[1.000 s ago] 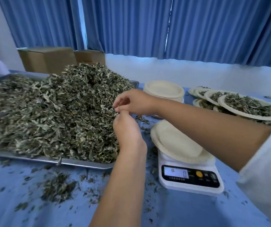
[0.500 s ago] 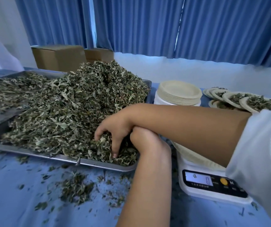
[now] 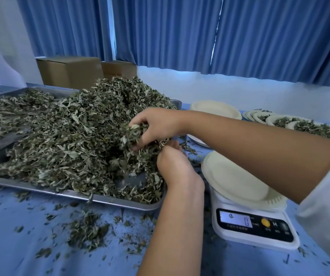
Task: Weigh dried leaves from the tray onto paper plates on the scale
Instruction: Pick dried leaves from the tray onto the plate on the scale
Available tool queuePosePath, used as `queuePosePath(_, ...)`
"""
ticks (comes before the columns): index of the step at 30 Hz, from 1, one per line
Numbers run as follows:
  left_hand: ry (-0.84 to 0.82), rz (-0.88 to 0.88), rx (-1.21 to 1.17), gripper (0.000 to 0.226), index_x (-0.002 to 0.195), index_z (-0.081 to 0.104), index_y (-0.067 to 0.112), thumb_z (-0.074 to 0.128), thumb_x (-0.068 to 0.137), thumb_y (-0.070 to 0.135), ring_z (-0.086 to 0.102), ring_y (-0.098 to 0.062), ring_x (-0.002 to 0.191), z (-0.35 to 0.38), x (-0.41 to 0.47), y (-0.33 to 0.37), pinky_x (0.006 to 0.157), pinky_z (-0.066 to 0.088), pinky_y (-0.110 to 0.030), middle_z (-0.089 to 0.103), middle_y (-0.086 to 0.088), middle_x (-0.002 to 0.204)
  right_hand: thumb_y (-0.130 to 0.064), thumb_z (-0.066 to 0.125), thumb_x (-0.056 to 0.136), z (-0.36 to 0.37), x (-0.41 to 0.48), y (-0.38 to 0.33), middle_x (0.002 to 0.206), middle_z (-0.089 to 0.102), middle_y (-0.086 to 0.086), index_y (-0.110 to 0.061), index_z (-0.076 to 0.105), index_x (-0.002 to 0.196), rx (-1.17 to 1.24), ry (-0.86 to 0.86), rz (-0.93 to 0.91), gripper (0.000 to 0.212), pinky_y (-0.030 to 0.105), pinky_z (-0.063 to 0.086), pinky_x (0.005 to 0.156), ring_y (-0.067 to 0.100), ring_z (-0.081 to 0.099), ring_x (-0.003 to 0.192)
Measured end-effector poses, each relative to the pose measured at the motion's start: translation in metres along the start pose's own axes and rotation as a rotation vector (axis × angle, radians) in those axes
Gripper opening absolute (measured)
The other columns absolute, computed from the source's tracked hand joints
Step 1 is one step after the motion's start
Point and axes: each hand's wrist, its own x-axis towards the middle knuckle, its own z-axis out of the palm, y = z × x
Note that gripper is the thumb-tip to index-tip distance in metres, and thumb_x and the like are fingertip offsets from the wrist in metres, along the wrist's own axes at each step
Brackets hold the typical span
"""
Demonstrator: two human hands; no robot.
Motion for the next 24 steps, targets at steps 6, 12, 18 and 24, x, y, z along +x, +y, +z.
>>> queuePosePath(6,-0.039,-0.009,0.029,0.037,0.13,0.05,0.0,0.041,0.096,0.011,0.054,-0.022,0.123,-0.001,-0.004,0.003,0.102,0.044,-0.03,0.055,-0.013,0.134,-0.024,0.082,0.073,-0.024,-0.01,0.004,0.088,0.071,-0.009,-0.025,0.071,0.09,0.129,0.148,0.042,0.02,0.019,0.05,0.078,0.007,0.066,0.085)
queuePosePath(12,0.028,-0.014,-0.049,0.041,0.133,0.045,-0.008,0.027,0.098,0.003,0.048,-0.026,0.128,0.003,-0.002,0.004,0.104,0.038,-0.032,0.05,-0.018,0.137,-0.015,0.081,0.075,-0.059,-0.049,0.017,0.077,0.072,-0.012,-0.025,0.07,0.081,0.272,0.237,0.1,0.016,0.012,0.049,0.063,0.0,0.067,0.074)
queuePosePath(18,0.011,-0.018,-0.15,0.046,0.141,0.033,-0.008,0.016,0.1,0.006,0.034,-0.026,0.138,0.002,0.006,0.004,0.114,0.026,-0.035,0.037,-0.018,0.147,-0.027,0.083,0.073,-0.068,-0.121,0.051,0.078,0.072,-0.012,-0.024,0.071,0.081,0.097,0.16,0.252,0.014,0.014,0.05,0.063,0.001,0.067,0.071)
queuePosePath(24,0.017,-0.001,-0.094,0.044,0.138,0.038,-0.006,0.02,0.1,0.007,0.042,-0.025,0.133,0.003,0.0,0.002,0.111,0.033,-0.034,0.044,-0.015,0.143,-0.037,0.083,0.07,-0.051,-0.17,0.072,0.09,0.074,-0.011,-0.024,0.071,0.092,0.021,-0.009,0.42,0.027,0.03,0.052,0.088,0.005,0.069,0.086)
